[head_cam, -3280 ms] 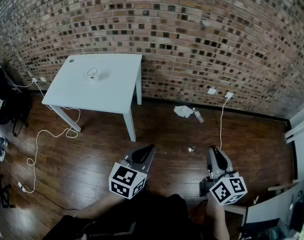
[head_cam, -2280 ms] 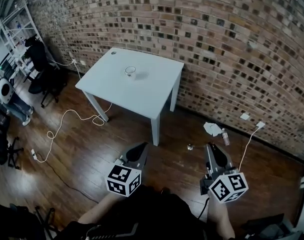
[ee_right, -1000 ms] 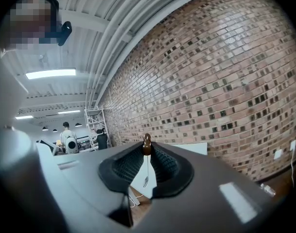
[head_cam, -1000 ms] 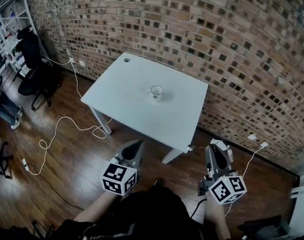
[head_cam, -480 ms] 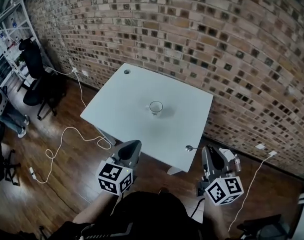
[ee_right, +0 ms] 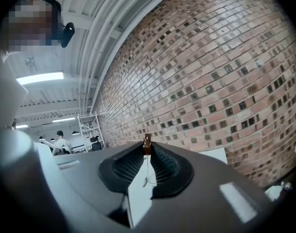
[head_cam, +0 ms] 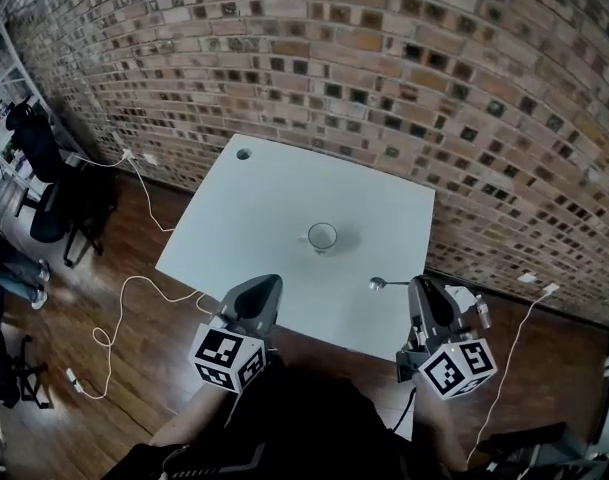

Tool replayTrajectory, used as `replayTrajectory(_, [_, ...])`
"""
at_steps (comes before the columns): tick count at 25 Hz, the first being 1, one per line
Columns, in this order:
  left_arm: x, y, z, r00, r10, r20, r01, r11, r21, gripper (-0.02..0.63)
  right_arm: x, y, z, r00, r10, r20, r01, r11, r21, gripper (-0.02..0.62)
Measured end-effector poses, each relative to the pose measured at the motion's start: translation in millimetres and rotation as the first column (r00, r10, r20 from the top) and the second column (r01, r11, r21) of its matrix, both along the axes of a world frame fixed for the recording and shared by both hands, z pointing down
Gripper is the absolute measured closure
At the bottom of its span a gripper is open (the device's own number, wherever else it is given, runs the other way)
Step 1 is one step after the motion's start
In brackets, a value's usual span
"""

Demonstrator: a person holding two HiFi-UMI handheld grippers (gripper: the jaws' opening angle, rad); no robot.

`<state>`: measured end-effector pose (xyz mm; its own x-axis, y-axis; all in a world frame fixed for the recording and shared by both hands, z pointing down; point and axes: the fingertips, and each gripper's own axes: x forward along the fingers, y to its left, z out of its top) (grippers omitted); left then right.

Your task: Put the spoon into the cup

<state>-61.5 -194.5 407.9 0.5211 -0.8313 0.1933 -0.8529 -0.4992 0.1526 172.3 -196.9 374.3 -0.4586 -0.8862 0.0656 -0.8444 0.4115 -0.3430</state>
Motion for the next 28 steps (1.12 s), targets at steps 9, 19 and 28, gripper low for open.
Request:
replayTrajectory(9, [-64,-60,4,0.995,0.095,-0.013,-0.095,0.996,0.001,0.612,-66,-40,4,0.995,0.098,-0.017,-0.098,0.995,-0.018,0.546])
replayTrajectory(19, [-54,-101,15,0.992,0.123,-0.019,-0.124,0.992,-0.031,0.612,-76,-78,8,0.996,0.091,-0.020,-0.091,0.996,-0.021,0.546])
replayTrajectory(28, [-28,-128,12,0.997,0.072,0.038,-0.070,0.997,-0.041,0.612,-73,-119,13,0.999,-0.033,0.025,0.033,0.999,-0.030,0.546])
